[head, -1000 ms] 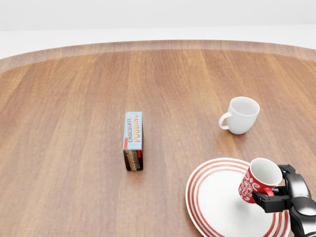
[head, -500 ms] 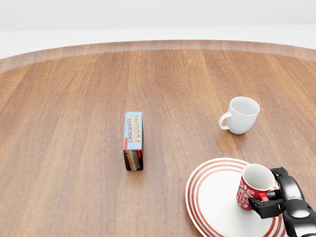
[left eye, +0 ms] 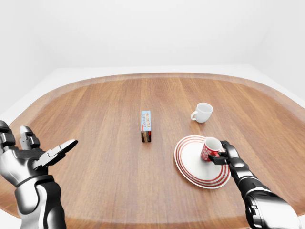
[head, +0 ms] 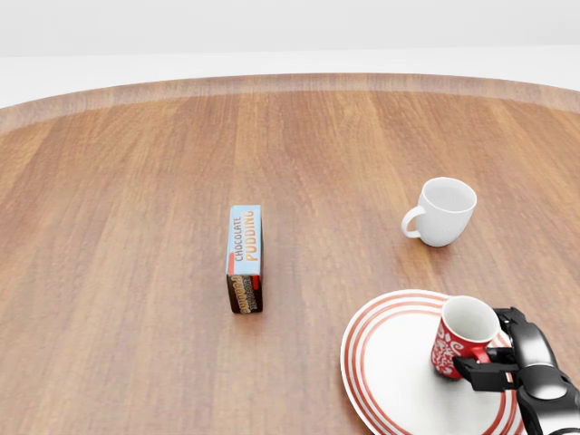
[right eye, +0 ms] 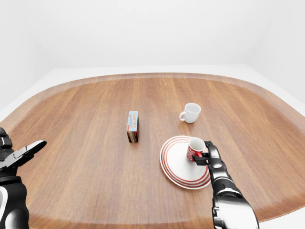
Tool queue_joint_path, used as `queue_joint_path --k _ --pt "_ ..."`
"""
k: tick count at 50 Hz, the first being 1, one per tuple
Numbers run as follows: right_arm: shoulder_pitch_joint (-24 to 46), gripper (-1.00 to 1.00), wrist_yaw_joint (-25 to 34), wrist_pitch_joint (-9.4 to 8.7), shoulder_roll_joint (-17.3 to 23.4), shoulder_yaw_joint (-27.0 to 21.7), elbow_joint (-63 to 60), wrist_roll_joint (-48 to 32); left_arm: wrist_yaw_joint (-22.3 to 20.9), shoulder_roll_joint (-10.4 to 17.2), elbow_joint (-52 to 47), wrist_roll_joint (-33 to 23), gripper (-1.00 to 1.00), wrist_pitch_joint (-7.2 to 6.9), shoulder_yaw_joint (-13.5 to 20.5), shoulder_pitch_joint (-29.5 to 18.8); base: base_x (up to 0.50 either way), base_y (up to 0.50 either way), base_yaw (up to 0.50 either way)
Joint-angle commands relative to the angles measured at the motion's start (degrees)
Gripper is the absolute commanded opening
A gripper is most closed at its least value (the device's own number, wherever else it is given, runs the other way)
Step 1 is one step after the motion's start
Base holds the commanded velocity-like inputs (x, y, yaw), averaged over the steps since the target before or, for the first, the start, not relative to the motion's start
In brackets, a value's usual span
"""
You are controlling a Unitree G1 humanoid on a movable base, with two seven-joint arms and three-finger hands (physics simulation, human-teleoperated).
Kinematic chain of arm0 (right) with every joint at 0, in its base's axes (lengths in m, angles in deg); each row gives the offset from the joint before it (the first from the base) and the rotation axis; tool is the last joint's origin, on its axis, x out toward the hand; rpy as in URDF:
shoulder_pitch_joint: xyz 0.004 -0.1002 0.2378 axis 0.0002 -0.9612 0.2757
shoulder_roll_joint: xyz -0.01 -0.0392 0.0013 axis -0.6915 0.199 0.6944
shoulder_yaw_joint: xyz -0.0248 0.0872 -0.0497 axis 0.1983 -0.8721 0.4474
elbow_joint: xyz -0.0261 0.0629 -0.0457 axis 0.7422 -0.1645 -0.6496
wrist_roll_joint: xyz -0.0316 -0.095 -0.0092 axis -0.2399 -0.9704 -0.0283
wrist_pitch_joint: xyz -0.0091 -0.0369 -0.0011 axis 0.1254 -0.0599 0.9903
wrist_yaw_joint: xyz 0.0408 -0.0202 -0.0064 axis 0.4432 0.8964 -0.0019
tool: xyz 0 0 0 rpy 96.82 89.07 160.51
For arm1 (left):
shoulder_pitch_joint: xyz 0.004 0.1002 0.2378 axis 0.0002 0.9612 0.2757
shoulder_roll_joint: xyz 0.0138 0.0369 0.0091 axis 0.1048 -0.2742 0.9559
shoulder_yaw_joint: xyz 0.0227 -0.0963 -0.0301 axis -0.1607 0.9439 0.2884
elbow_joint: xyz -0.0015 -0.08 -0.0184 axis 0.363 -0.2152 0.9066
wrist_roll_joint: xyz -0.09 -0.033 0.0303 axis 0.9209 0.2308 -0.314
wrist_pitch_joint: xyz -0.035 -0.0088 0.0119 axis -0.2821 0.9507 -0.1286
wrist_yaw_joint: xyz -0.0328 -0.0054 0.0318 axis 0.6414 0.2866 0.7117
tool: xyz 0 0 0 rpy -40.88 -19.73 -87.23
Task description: Pick up the red mug and put it on the plate
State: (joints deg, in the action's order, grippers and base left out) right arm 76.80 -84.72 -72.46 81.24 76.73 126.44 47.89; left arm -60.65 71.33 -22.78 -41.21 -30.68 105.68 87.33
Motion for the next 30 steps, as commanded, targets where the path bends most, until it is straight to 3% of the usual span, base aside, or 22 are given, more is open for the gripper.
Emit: queue_joint_path --k 1,7,8,24,30 --pt "0.2 -0.07 -0.77 0.0 0.11 -0.52 -0.34 -0.02 -0.15 0.04 0.66 0.03 1.0 0.0 0.08 -0.05 0.0 0.0 0.0" --pt "0.15 0.91 -0.66 0.0 0.23 -0.63 -0.4 0.15 0.19 0.1 -0.48 0.32 1.0 0.0 0.25 0.18 0.0 0.0 0.0" --pt "0.18 0.97 -0.66 0.0 0.24 -0.63 -0.39 0.15 0.16 0.08 -0.4 0.26 1.0 0.0 0.23 0.16 0.0 0.0 0.0" --pt "0.03 1.0 -0.53 0.0 1.02 -0.81 -2.8 0.71 -0.19 0.05 0.36 0.24 1.0 0.0 0.27 0.15 0.0 0.0 0.0" --pt "-5.56 1.0 2.07 0.0 1.67 -2.48 -22.38 3.22 0.14 0.1 -0.17 0.09 1.0 0.0 0.06 -0.04 0.0 0.0 0.0"
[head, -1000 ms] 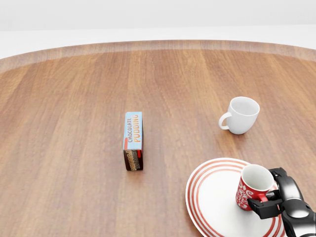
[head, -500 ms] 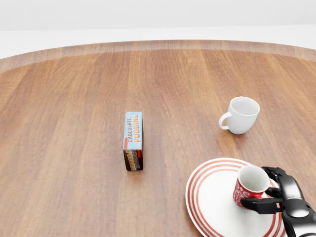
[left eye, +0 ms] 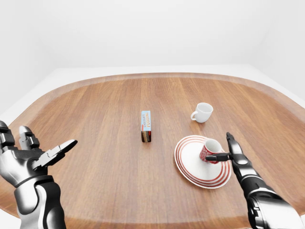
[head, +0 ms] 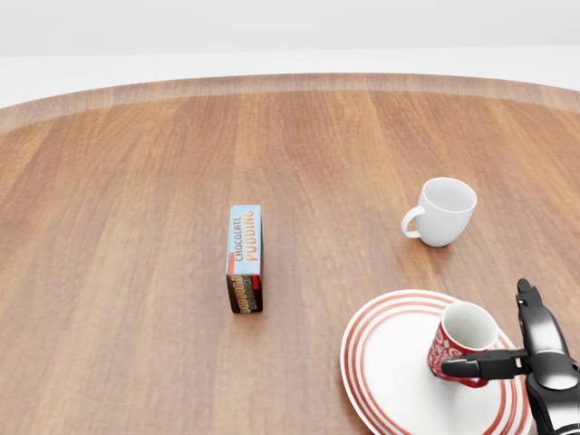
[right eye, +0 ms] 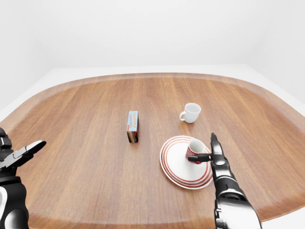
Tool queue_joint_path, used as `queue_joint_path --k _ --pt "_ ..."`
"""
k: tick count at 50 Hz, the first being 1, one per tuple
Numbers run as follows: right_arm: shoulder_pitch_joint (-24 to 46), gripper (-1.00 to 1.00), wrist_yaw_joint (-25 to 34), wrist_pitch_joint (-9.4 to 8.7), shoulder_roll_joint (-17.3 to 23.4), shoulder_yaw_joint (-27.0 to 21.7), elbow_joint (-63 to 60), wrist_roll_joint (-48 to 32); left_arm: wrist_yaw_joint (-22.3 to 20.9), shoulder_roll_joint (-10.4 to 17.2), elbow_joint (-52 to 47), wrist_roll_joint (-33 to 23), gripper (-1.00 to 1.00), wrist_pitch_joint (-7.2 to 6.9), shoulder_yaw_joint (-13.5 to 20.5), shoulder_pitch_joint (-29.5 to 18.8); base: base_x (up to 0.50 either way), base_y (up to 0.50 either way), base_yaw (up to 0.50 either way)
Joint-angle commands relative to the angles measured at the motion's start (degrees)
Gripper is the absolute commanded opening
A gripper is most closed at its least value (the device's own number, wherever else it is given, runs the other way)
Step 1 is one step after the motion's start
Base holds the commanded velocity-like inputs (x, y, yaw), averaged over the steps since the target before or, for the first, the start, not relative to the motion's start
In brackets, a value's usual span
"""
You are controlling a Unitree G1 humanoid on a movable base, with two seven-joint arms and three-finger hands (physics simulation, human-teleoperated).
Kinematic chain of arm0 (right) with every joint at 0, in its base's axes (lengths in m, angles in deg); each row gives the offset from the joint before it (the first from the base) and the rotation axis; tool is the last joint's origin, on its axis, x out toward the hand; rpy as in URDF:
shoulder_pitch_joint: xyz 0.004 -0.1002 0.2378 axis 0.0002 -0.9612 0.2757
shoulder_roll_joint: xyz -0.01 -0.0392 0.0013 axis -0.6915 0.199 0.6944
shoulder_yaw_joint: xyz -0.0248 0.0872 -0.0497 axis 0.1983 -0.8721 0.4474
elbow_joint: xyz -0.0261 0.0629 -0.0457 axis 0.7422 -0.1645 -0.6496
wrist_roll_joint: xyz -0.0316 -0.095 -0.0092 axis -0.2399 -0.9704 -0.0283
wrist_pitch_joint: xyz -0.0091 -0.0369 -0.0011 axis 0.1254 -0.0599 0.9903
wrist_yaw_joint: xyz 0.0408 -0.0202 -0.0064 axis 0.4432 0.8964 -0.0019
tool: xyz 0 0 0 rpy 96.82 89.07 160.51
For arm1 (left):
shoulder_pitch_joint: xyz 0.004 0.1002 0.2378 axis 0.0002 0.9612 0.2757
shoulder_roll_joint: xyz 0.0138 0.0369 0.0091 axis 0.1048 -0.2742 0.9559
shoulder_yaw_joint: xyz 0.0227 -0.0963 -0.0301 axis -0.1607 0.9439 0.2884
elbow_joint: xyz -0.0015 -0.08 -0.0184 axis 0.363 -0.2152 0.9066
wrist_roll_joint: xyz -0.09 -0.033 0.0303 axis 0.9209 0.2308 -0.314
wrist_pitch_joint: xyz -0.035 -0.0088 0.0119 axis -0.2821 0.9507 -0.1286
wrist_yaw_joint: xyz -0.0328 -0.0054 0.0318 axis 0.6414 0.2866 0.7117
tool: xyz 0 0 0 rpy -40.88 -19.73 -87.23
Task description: Pick up the red mug and put it on the plate
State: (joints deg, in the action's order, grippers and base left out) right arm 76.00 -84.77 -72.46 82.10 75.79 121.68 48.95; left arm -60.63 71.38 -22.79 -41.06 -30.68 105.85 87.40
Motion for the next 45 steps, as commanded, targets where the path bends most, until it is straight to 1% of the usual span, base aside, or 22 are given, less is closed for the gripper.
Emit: queue_joint_path --k 1,3,4,5,6,7,8,11,21,24,28,30,45 --pt "-6.92 1.0 2.83 0.0 0.6 -2.31 -24.25 2.49 0.07 0.06 -0.16 -0.05 1.0 0.0 -0.09 -0.12 0.0 0.0 0.0" --pt "-9.93 1.0 3.87 0.0 -0.04 -3.8 -34.03 2.19 0.04 0.08 -0.03 -0.05 1.0 0.0 -0.09 -0.16 0.0 0.0 0.0" --pt "-11.29 1.0 4.53 -1.56 -0.43 -4.63 -38.59 2.06 0.07 0.06 -0.18 -0.02 1.0 0.0 -0.07 -0.09 0.0 0.0 0.0" --pt "-13.59 1.0 5.51 -5.51 -0.92 -5.76 -46.35 2.07 -0.04 0.03 -0.16 0.04 1.0 0.0 0.02 0.01 0.0 0.0 0.0" --pt "-14.88 1.0 6.27 -7.85 -1.38 -6.83 -51.36 1.84 0.1 0.09 -0.47 0.13 1.0 0.0 0.1 -0.01 0.0 0.0 0.0" --pt "-15.56 1.0 7.1 -9.31 -1.8 -7.72 -54.5 1.74 0.02 0.06 -0.35 0.15 1.0 0.0 0.15 0.0 0.0 0.0 0.0" --pt "-17.42 1.0 8.36 -10.0 -2.34 -8.85 -61.33 1.76 -0.02 0.06 -0.24 0.11 1.0 0.0 0.14 -0.04 0.0 0.0 0.0" --pt "-18.77 1.0 10.4 -10.0 -3.53 -10.83 -68.4 0.96 -0.06 0.04 -0.04 0.02 1.0 0.0 0.12 -0.07 0.0 0.0 0.0" --pt "-19.8 1.0 12.43 -10.0 -4.49 -13.77 -76.21 1.21 0.08 0.07 -0.45 0.27 1.0 0.0 0.3 0.06 0.0 0.0 0.0" --pt "-19.98 1.0 12.01 -10.0 -4.66 -14.93 -78.75 1.99 -0.01 0.01 -0.3 0.14 1.0 0.0 0.23 0.03 0.0 0.0 0.0" --pt "-19.72 1.0 10.5 -10.0 -4.58 -15.89 -79.72 3.23 -0.08 -0.09 -0.33 0.15 1.0 0.0 0.22 0.16 0.0 0.0 0.0" --pt "-20.07 1.0 10.76 -10.0 -4.56 -16.42 -81.55 4.52 -0.09 -0.09 -0.3 0.15 1.0 0.0 0.27 0.17 0.0 0.0 0.0" --pt "-20.41 1.0 10.95 -10.0 -4.46 -16.6 -82.04 5.03 -0.11 -0.16 -0.12 -0.01 1.0 0.0 0.07 0.18 0.0 0.0 0.0"
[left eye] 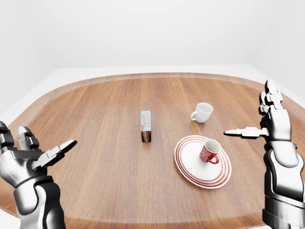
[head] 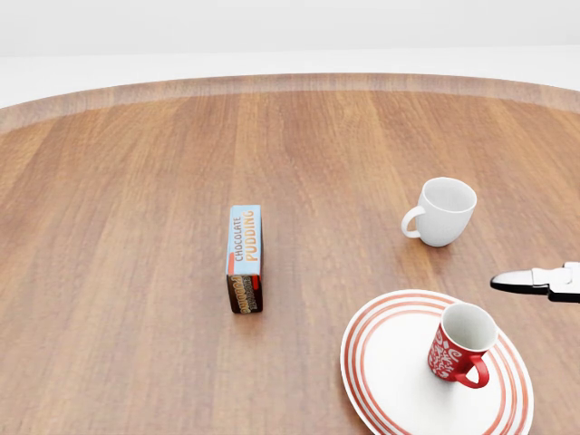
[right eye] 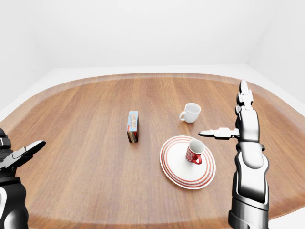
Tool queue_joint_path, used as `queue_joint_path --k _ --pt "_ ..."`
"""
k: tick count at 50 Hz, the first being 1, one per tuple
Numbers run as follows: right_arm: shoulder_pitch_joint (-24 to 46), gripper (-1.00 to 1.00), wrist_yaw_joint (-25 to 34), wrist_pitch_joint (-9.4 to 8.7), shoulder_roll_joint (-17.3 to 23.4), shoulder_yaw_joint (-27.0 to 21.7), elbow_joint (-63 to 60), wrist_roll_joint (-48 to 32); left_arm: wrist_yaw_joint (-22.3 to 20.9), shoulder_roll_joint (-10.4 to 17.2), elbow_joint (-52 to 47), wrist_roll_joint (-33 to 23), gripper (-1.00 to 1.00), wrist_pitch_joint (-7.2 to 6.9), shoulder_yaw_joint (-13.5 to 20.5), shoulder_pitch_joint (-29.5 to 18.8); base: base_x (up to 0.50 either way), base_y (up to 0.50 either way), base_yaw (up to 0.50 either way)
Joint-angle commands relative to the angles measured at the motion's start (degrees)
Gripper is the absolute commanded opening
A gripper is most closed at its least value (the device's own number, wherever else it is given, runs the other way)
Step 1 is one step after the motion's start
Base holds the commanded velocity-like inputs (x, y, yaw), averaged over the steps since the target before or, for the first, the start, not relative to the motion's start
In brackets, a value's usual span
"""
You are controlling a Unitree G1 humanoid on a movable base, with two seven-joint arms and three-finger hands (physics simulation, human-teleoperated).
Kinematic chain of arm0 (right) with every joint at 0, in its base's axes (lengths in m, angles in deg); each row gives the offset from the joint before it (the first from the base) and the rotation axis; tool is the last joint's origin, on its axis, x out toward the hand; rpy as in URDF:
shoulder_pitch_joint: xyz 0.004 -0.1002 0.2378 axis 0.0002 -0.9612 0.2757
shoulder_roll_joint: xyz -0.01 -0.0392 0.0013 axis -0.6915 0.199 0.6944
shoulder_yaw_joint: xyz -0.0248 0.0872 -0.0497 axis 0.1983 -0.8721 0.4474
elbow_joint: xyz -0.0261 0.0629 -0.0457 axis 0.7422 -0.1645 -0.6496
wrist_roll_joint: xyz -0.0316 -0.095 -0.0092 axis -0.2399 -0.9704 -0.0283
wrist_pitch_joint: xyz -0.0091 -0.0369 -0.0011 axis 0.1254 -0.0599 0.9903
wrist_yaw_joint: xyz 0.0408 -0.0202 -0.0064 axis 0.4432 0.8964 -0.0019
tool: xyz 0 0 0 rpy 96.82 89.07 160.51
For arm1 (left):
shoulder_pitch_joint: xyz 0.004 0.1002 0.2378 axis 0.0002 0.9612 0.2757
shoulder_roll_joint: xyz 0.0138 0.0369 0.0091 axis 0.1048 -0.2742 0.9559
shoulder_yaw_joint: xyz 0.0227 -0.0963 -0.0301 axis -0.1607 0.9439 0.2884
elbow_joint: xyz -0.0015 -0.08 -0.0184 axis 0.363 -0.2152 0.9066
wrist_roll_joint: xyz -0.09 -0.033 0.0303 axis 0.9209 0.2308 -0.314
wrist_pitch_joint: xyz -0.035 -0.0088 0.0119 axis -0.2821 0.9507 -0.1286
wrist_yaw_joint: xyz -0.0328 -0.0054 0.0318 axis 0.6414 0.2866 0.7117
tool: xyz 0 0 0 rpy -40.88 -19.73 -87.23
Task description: Pick up the red mug and put it on the plate
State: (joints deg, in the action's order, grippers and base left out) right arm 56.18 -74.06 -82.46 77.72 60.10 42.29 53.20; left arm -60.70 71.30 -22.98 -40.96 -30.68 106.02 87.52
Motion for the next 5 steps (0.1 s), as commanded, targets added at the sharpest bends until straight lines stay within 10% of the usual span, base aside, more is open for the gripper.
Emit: queue_joint_path --k 1,5 --pt "-0.61 1.0 0.28 0.0 -0.08 -0.9 -2.67 0.81 -0.02 -0.08 0.01 -0.09 1.0 0.0 -0.1 0.09 0.0 0.0 0.0" --pt "-0.79 1.0 0.49 0.0 -0.12 -1.03 -3.65 0.86 -0.01 -0.08 -0.08 -0.05 1.0 0.0 -0.02 0.1 0.0 0.0 0.0"
